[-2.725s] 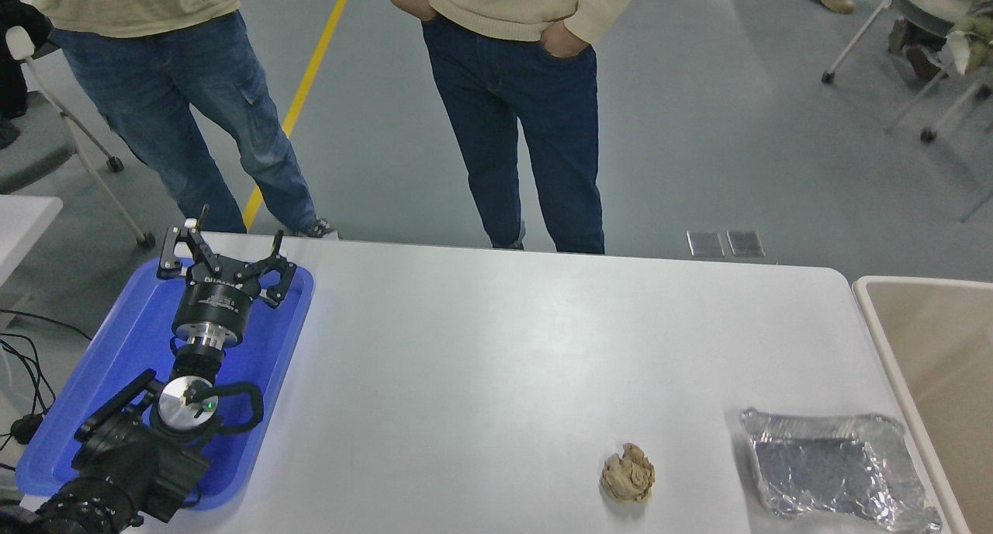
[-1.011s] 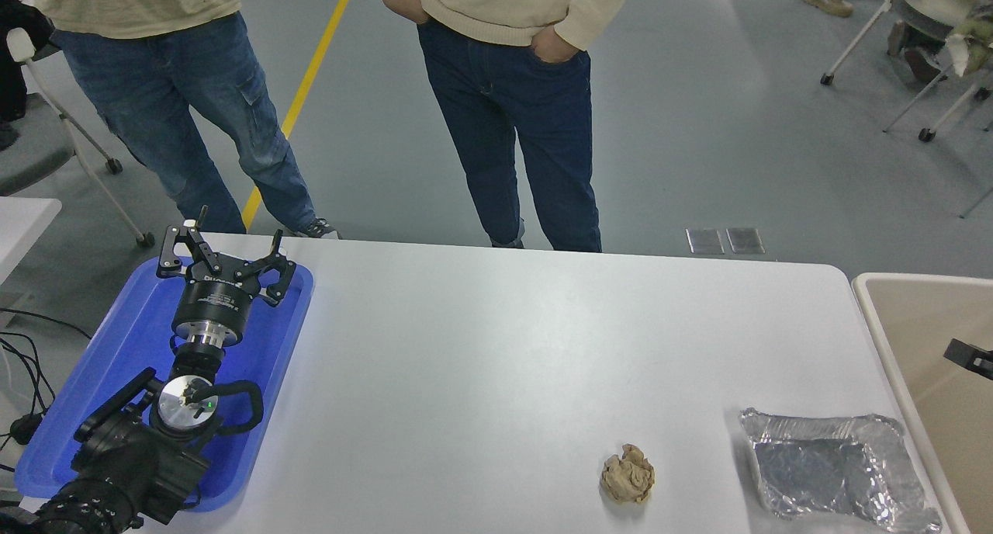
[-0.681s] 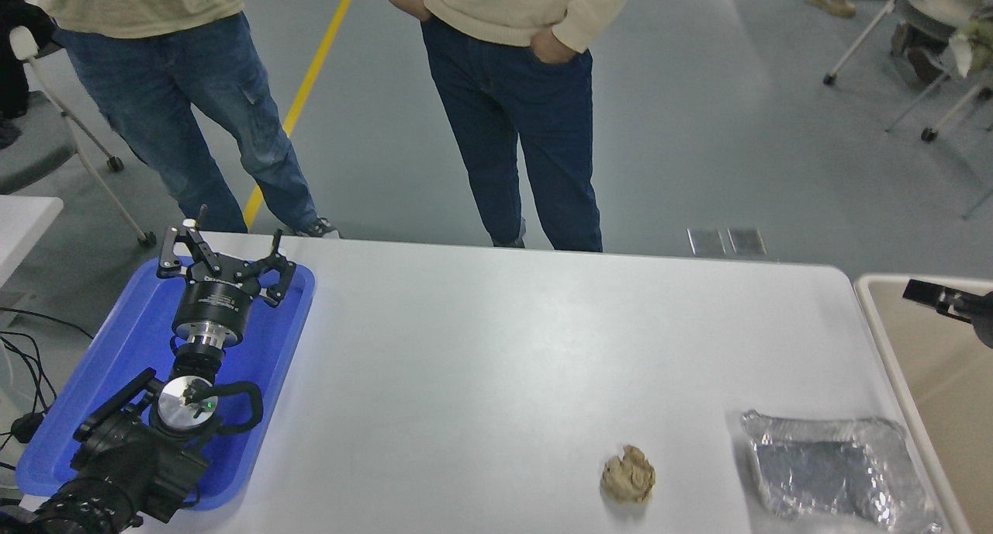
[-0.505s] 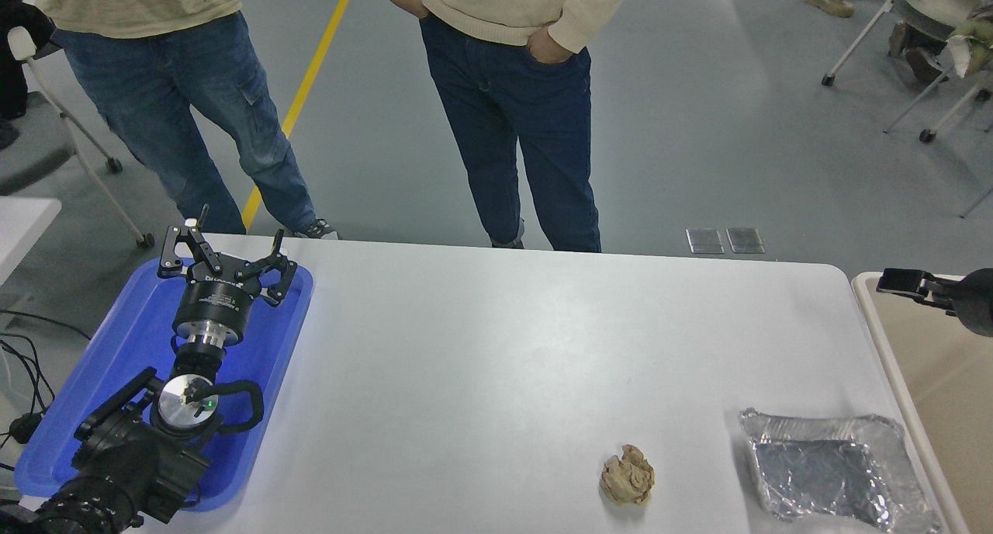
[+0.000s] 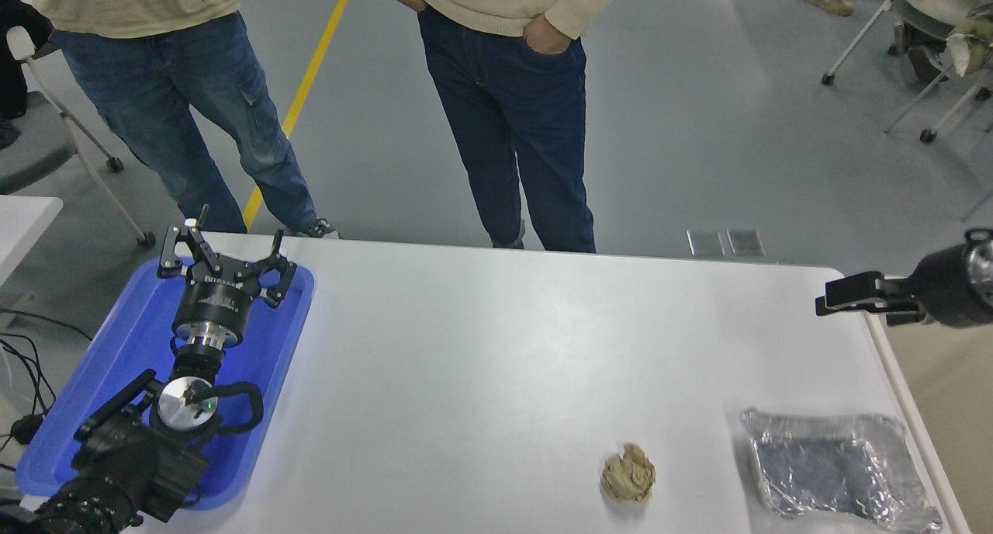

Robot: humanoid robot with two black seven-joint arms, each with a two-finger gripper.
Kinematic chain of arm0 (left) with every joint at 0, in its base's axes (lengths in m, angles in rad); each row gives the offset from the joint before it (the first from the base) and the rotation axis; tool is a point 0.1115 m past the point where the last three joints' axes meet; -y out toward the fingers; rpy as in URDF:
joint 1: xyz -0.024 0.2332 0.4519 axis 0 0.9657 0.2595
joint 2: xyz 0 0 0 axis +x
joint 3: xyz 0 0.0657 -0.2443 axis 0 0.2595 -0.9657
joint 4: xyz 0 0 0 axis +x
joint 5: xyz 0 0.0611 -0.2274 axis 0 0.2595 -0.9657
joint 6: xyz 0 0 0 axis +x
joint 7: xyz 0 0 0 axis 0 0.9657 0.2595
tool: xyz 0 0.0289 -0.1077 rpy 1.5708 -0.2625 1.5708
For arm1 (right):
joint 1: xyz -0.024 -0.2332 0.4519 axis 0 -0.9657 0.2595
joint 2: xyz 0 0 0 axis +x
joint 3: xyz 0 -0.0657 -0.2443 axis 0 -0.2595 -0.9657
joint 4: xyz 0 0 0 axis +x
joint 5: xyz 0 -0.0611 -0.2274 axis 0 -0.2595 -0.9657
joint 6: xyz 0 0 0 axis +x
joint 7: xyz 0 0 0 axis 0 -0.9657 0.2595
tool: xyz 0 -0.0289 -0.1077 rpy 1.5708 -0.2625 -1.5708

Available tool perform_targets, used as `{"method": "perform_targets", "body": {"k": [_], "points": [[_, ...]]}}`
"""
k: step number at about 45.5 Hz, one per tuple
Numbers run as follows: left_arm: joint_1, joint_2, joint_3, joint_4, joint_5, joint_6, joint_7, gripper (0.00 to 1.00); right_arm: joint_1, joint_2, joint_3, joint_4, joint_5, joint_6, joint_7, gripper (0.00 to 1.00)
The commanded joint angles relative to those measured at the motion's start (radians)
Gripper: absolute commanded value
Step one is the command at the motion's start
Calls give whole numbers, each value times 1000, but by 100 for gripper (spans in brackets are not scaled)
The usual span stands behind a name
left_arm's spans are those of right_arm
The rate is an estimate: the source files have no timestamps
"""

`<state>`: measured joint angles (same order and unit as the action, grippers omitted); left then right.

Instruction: Pick up paper cup place in dustbin

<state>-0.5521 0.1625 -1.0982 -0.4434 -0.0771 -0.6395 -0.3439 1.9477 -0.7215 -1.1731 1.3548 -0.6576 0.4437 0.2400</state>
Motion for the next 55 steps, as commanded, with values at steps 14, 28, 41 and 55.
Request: {"method": "perform_targets", "body": {"k": [14,28,41,55], "points": [[1,2,0,0,-1,0,-1,100,332,467,-203,201,395,196,5,100],[1,2,0,2,-1,0,-1,100,382,548,-178,202,566,297,4,100],[1,2,0,2,-1,1,-1,100,398,563,-195,208,656,314,4,100],[3,2,0,2,-1,1,-3,100,447,599,-195,222,717,313,4,100]]}}
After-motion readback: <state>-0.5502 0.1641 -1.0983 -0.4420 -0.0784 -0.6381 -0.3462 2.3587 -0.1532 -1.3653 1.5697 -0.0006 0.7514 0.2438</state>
